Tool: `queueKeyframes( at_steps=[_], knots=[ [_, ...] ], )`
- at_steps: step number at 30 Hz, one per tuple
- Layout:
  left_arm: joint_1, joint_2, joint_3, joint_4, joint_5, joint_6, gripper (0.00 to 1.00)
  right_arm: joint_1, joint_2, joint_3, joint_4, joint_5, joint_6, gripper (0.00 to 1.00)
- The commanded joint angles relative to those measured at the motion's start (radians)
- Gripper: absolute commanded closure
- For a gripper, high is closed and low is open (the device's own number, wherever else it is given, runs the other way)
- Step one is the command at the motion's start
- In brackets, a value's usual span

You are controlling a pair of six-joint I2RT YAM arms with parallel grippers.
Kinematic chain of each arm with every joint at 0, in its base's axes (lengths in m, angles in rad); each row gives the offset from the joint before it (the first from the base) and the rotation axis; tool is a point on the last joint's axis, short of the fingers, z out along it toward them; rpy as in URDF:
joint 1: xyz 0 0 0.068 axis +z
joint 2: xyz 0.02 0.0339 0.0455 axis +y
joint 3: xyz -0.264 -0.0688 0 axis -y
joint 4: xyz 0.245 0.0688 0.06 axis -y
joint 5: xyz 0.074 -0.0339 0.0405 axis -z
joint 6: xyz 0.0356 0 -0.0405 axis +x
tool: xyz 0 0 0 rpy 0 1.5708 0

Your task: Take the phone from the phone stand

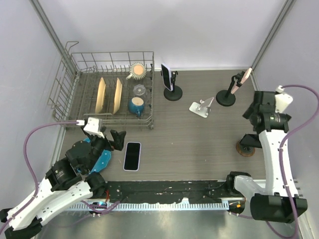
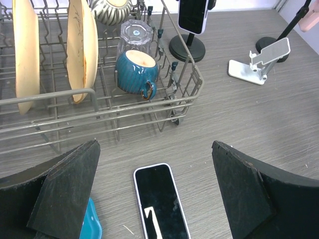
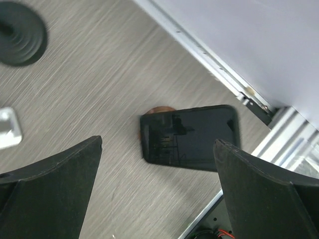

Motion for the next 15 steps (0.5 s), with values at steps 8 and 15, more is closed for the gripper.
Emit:
queueKeyframes(
  at_steps=[8,15],
  knots=[
    [0.032,-0.062,-0.008,0.032,0.121,0.0,0.0,-0.409,-0.002,-0.048,0.086,-0.068,0.015,0.0],
    [0.036,-0.073,-0.014,0.035,0.152,-0.011,0.0,-0.549,-0.02,-0.171,0.176,-0.284,0.056,0.03]
  ],
)
